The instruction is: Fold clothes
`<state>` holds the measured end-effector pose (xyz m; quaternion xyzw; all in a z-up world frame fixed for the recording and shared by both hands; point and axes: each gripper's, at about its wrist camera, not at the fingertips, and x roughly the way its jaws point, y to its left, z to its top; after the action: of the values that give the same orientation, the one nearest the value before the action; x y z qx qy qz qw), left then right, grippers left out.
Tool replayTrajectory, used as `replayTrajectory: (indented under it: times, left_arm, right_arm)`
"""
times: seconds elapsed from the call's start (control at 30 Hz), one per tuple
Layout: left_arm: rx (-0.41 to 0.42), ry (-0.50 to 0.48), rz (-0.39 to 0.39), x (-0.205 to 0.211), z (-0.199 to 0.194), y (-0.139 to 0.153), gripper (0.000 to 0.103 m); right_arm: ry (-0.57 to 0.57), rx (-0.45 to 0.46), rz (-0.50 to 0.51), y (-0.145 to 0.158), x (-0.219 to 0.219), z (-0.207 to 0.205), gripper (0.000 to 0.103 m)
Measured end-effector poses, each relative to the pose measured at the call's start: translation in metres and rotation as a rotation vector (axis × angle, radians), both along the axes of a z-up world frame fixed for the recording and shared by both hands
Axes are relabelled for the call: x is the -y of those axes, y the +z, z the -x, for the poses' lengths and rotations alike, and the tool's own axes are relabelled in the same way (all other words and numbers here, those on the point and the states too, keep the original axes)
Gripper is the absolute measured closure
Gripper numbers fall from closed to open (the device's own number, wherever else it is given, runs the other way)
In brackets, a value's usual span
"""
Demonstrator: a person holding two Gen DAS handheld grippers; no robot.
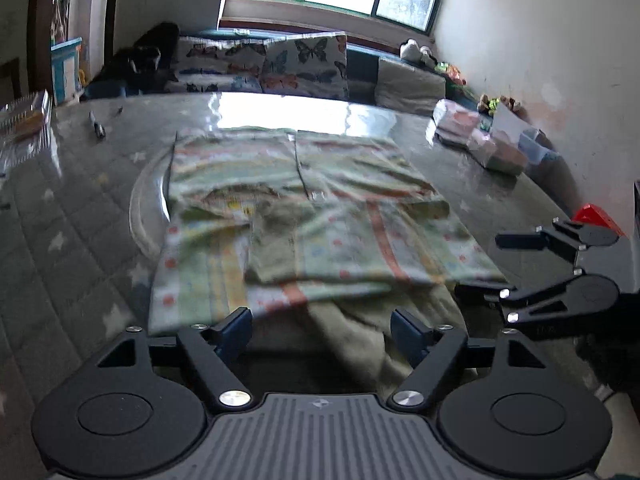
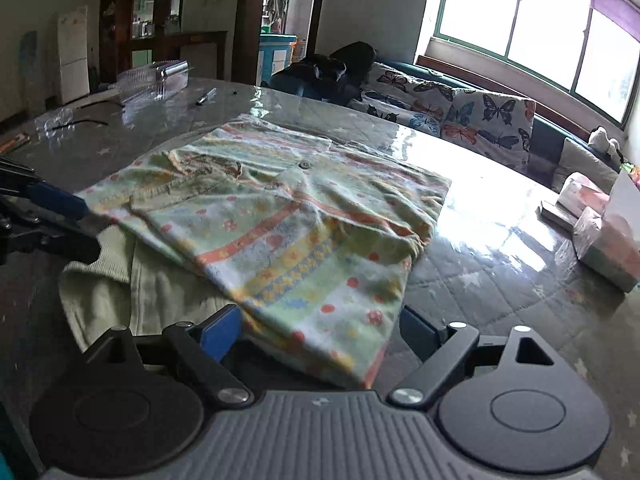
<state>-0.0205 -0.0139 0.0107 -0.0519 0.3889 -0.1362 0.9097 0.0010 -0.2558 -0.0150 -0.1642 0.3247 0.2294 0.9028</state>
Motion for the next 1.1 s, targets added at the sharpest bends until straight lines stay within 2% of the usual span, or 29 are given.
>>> replayTrajectory:
  times: [0.2, 0.23, 0.27, 0.3, 0.37, 0.5, 0.67, 0.87, 0.93, 0.97, 1.03, 1.1]
  left_arm:
    - [-0.086, 0.001, 0.071, 0.002, 0.004, -0.013, 0.031]
    - [-0.085, -0.001, 0.075, 0.003, 0.005, -0.013, 0.037]
    - [-0.091, -0.008, 0.085, 0.004, 0.005, -0.012, 0.048]
    - [-0.101, -0.013, 0.099, 0.004, 0.004, -0.012, 0.052]
    - [-0.117, -0.030, 0.129, 0.005, 0.003, -0.012, 0.074]
    - [-0.112, -0.058, 0.183, 0.004, -0.003, 0.001, 0.087]
    - [-0.065, -0.056, 0.234, -0.002, -0.023, 0.027, 0.091]
    - [-0.059, -0.046, 0.271, -0.005, -0.053, 0.038, 0.092]
    - [-0.068, -0.049, 0.273, -0.005, -0.059, 0.037, 0.091]
    - [-0.072, -0.051, 0.272, -0.006, -0.061, 0.036, 0.091]
    - [-0.079, -0.052, 0.269, -0.008, -0.063, 0.032, 0.091]
    - [-0.083, -0.047, 0.270, -0.014, -0.061, 0.029, 0.089]
  right_arm:
    - [0.028, 0.037, 0.052, -0.003, 0.001, 0.016, 0.011]
    - [0.033, 0.041, 0.057, -0.003, 0.001, 0.018, 0.010]
    - [0.038, 0.046, 0.065, -0.004, 0.001, 0.020, 0.010]
    - [0.044, 0.049, 0.072, -0.004, 0.000, 0.022, 0.010]
    - [0.055, 0.049, 0.077, -0.006, 0.000, 0.023, 0.010]
    - [0.086, 0.046, 0.082, -0.008, -0.003, 0.027, 0.010]
    - [0.141, 0.065, 0.064, -0.006, -0.013, 0.028, 0.011]
    - [0.182, 0.053, 0.017, -0.007, -0.033, 0.015, 0.029]
    - [0.184, 0.032, -0.016, -0.008, -0.039, 0.007, 0.040]
    - [0.185, 0.017, -0.035, -0.008, -0.041, 0.002, 0.052]
    - [0.172, -0.016, -0.067, -0.010, -0.045, -0.007, 0.055]
    - [0.173, -0.031, -0.106, -0.008, -0.045, -0.012, 0.070]
